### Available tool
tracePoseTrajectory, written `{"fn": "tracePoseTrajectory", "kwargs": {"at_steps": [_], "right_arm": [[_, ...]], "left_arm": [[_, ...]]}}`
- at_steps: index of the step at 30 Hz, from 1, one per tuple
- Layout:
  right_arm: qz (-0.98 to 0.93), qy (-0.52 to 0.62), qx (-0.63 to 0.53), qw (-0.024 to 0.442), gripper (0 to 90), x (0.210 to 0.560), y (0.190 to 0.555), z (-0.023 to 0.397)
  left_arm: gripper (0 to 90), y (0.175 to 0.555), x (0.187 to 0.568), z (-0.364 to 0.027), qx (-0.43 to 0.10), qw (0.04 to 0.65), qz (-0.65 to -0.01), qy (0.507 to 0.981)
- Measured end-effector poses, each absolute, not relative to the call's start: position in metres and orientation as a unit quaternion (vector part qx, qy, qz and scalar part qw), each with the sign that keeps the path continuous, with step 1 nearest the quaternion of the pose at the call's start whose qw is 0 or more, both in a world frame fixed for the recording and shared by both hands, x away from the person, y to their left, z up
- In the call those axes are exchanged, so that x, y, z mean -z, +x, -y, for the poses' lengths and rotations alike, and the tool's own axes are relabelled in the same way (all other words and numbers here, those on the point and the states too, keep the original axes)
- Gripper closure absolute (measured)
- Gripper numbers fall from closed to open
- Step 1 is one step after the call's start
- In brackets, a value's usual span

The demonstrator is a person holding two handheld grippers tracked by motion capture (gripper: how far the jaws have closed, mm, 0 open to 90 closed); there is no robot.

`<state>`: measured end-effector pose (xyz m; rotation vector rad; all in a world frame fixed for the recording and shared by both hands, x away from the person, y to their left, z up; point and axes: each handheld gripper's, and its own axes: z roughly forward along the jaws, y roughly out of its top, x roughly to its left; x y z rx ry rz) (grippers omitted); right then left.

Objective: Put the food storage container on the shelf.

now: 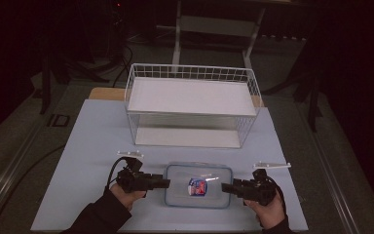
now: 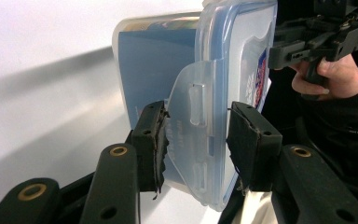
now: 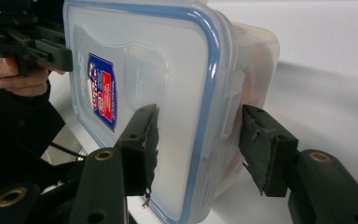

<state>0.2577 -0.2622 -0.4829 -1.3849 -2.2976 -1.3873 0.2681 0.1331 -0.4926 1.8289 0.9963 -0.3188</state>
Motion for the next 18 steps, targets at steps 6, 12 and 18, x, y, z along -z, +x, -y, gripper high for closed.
{"fn": "tracePoseTrajectory", "kwargs": {"at_steps": [6, 12, 18], "right_arm": [[0.761, -0.445, 0.469, 0.042, 47.8, 0.472, 0.269, 0.259], [0.758, -0.435, 0.485, 0.024, 47.7, 0.461, 0.286, 0.254], [0.758, -0.426, 0.494, 0.015, 47.7, 0.458, 0.299, 0.251]], "left_arm": [[57.5, 0.274, 0.484, -0.137, 0.108, 0.51, -0.408, 0.749], [57.3, 0.284, 0.474, -0.14, 0.08, 0.523, -0.406, 0.745], [57.2, 0.296, 0.469, -0.141, 0.061, 0.53, -0.408, 0.741]]}}
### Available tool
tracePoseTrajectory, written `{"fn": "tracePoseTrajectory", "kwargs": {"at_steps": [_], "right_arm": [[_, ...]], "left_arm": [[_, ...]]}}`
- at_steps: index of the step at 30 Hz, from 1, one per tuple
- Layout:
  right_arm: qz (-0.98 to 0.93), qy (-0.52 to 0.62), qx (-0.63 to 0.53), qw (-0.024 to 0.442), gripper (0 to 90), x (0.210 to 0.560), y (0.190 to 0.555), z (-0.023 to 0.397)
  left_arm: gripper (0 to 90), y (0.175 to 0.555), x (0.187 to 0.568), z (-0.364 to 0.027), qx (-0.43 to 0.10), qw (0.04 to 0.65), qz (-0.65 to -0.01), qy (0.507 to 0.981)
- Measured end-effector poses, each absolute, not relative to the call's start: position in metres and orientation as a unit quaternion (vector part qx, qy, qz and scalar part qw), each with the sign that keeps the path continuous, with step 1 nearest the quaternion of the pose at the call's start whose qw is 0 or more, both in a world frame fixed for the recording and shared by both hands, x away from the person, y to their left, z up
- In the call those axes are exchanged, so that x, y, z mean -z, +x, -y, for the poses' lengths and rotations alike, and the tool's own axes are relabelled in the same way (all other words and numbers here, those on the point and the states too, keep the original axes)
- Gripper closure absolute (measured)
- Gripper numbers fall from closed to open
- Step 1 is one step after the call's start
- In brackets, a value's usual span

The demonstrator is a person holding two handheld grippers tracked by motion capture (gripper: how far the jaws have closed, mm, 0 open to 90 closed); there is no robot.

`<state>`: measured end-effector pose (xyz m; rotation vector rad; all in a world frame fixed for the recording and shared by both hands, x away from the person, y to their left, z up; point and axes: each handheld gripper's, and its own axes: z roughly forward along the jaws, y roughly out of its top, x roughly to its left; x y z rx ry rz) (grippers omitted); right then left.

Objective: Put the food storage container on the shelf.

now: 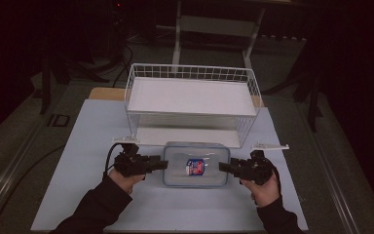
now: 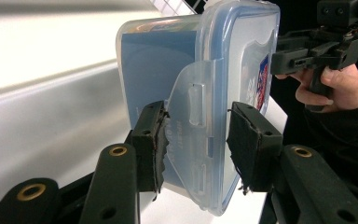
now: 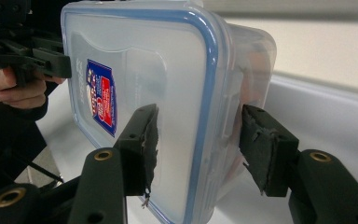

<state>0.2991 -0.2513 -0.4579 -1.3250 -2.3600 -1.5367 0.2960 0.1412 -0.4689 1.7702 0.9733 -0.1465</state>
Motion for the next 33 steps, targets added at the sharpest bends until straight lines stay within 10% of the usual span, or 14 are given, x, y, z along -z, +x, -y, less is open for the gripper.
{"fn": "tracePoseTrajectory", "kwargs": {"at_steps": [33], "right_arm": [[0.741, -0.444, 0.503, -0.036, 45.2, 0.482, 0.392, 0.24]], "left_arm": [[53.4, 0.379, 0.506, -0.132, 0.003, 0.55, -0.454, 0.701]]}}
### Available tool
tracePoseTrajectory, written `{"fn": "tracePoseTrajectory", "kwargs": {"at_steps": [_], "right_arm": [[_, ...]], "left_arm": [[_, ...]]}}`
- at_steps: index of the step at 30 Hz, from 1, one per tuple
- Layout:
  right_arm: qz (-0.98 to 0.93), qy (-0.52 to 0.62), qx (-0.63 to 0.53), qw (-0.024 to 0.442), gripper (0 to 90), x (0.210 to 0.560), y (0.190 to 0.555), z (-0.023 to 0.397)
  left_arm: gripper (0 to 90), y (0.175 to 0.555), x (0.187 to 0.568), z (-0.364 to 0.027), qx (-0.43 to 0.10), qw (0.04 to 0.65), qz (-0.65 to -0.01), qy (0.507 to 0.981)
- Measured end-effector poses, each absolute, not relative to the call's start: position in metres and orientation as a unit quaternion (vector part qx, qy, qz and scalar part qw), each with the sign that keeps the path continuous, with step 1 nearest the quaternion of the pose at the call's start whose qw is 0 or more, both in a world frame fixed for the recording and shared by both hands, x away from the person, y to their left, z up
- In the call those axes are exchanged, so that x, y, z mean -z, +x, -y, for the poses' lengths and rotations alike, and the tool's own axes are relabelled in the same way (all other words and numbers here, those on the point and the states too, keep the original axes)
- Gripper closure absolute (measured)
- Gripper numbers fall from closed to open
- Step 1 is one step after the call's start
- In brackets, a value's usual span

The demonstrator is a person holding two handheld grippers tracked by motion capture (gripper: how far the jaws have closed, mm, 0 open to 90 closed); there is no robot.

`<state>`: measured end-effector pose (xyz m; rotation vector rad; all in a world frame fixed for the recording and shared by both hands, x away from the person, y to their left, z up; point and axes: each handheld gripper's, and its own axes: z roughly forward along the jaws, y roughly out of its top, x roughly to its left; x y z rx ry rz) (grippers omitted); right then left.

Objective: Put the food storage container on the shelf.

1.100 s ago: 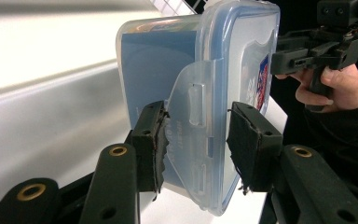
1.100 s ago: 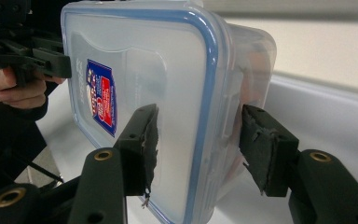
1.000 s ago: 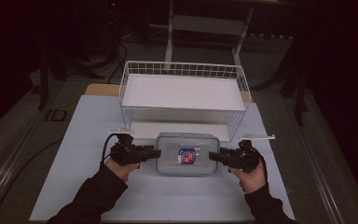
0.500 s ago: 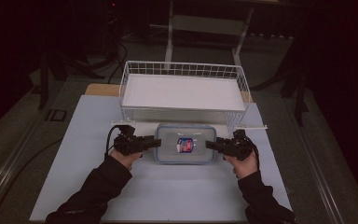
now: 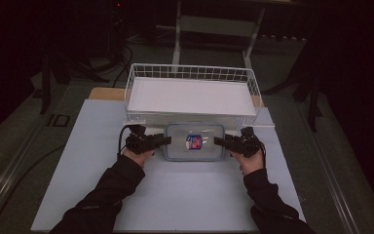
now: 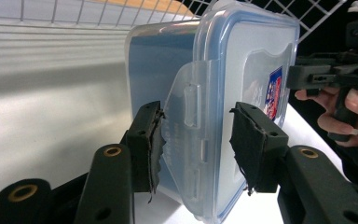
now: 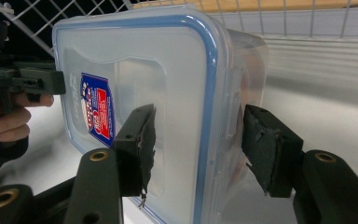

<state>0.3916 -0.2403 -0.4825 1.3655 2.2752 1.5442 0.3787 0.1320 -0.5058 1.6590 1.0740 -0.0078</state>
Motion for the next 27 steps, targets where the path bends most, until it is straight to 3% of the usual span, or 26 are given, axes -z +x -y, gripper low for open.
{"fn": "tracePoseTrajectory", "kwargs": {"at_steps": [14, 21, 27], "right_arm": [[-0.724, 0.461, -0.511, 0.034, 42.8, 0.488, 0.403, 0.239], [-0.718, 0.476, -0.504, 0.051, 33.2, 0.494, 0.407, 0.23], [-0.709, 0.49, -0.503, 0.069, 34.6, 0.493, 0.407, 0.224]], "left_arm": [[52.4, 0.392, 0.511, -0.133, 0.005, 0.566, -0.467, 0.679], [49.9, 0.396, 0.512, -0.128, -0.022, 0.557, -0.474, 0.682], [50.0, 0.399, 0.513, -0.126, -0.026, 0.557, -0.478, 0.679]]}}
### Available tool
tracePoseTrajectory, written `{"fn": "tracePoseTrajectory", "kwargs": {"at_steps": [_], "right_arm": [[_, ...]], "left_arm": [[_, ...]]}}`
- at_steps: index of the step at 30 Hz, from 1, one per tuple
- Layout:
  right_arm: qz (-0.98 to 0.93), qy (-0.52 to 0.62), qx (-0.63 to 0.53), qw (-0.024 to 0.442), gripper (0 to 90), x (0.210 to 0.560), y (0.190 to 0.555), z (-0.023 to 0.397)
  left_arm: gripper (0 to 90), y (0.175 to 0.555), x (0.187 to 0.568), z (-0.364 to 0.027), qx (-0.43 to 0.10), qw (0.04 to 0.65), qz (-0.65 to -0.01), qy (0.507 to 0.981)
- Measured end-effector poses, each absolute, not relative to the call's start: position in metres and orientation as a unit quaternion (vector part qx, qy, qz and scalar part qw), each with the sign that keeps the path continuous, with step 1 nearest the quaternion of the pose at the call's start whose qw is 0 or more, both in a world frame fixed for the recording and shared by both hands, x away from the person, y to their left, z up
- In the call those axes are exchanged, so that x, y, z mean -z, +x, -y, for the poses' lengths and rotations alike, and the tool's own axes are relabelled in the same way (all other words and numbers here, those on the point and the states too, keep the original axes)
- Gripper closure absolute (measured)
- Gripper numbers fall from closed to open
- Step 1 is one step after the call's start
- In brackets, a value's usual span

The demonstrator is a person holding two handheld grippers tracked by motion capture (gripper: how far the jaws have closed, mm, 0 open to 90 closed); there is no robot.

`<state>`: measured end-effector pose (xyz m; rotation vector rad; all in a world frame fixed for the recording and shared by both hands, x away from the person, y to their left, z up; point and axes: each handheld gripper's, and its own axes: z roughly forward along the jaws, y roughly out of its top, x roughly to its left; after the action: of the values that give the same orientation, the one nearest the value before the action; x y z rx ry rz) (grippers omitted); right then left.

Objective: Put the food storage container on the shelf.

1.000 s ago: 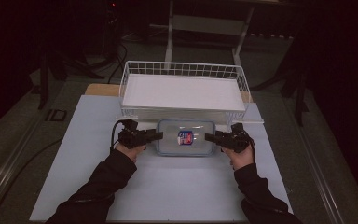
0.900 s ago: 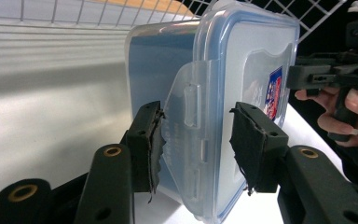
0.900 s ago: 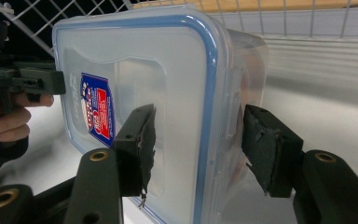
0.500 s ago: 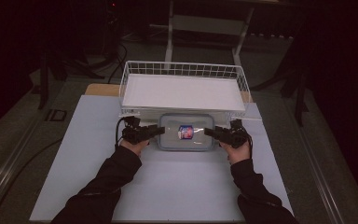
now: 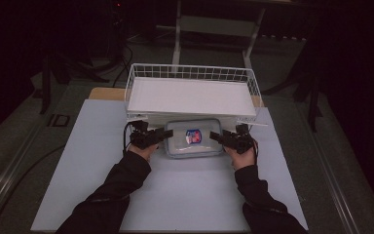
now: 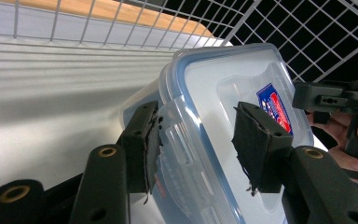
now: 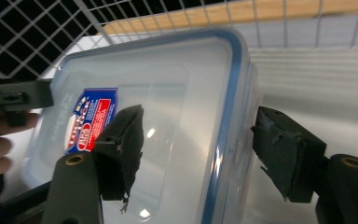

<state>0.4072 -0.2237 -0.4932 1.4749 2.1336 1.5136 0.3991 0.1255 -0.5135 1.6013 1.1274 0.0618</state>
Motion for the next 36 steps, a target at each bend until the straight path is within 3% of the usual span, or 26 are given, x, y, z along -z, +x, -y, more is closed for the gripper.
{"fn": "tracePoseTrajectory", "kwargs": {"at_steps": [14, 19, 24, 25, 36], "right_arm": [[-0.703, 0.514, -0.483, 0.092, 33.9, 0.49, 0.406, 0.22], [-0.704, 0.506, -0.489, 0.096, 33.2, 0.49, 0.404, 0.226], [-0.708, 0.498, -0.491, 0.096, 32.6, 0.494, 0.398, 0.23], [-0.708, 0.495, -0.494, 0.098, 32.6, 0.494, 0.395, 0.231], [-0.721, 0.462, -0.5, 0.133, 33.8, 0.48, 0.363, 0.233]], "left_arm": [[42.0, 0.404, 0.515, -0.121, -0.061, 0.552, -0.481, 0.679], [28.1, 0.397, 0.509, -0.123, -0.09, 0.565, -0.467, 0.674], [17.9, 0.387, 0.503, -0.122, -0.089, 0.565, -0.468, 0.674], [17.8, 0.387, 0.503, -0.124, -0.095, 0.566, -0.444, 0.688], [12.7, 0.352, 0.492, -0.131, -0.06, 0.574, -0.433, 0.692]]}}
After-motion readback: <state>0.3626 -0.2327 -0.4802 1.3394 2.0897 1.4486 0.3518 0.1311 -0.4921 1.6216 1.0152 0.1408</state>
